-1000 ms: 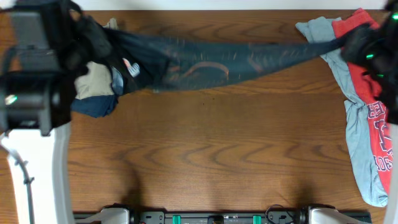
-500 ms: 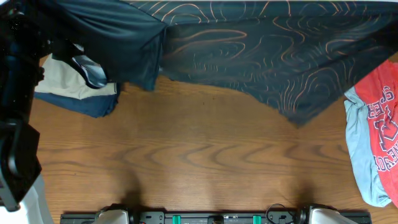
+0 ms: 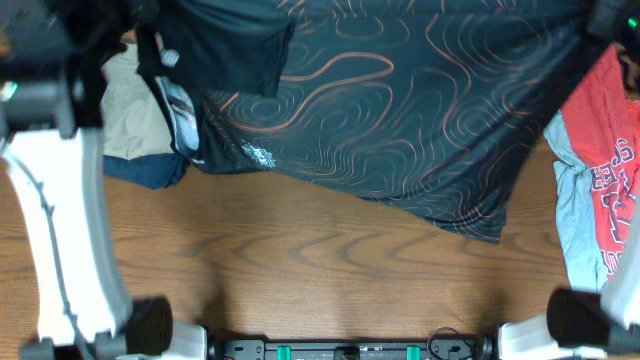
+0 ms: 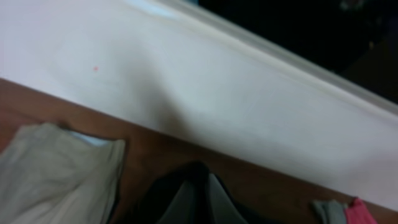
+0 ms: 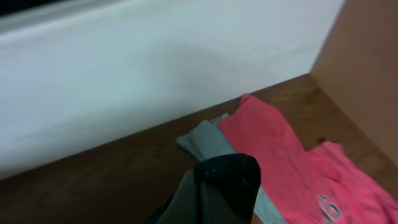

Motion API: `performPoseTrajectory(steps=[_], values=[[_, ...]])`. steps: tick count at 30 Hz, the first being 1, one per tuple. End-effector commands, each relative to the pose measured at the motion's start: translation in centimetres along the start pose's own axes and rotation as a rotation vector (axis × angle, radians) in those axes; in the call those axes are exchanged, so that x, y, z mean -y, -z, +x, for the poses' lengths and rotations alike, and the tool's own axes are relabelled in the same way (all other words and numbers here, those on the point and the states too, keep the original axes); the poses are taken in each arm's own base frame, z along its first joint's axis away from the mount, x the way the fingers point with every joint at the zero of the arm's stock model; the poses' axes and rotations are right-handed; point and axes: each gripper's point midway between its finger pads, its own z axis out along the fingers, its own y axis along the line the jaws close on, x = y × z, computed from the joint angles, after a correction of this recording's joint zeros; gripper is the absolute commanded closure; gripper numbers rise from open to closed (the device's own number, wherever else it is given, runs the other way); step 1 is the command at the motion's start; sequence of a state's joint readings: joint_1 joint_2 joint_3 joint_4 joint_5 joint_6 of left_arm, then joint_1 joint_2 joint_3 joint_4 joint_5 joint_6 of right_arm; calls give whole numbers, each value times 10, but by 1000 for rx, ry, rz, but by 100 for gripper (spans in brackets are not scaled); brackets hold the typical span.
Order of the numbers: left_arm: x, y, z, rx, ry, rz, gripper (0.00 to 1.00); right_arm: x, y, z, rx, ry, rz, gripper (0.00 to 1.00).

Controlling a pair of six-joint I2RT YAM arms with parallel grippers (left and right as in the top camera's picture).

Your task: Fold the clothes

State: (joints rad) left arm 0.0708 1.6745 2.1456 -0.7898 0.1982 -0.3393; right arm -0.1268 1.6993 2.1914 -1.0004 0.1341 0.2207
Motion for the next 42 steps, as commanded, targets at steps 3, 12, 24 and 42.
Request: performPoseTrajectory(steps=[3, 12, 24, 42], values=[[-8, -68, -14, 70, -17, 27, 94, -4, -63, -17, 82, 4, 11, 99], [33, -69, -105, 475, 86, 271, 94, -14, -32, -133, 571, -73, -66, 99], [63, 12, -150, 520, 100, 384, 94, 47, 17, -137, 489, -90, 79, 99], [48, -86, 139, -491, 40, 165, 94, 40, -23, 40, -236, -10, 73, 99]])
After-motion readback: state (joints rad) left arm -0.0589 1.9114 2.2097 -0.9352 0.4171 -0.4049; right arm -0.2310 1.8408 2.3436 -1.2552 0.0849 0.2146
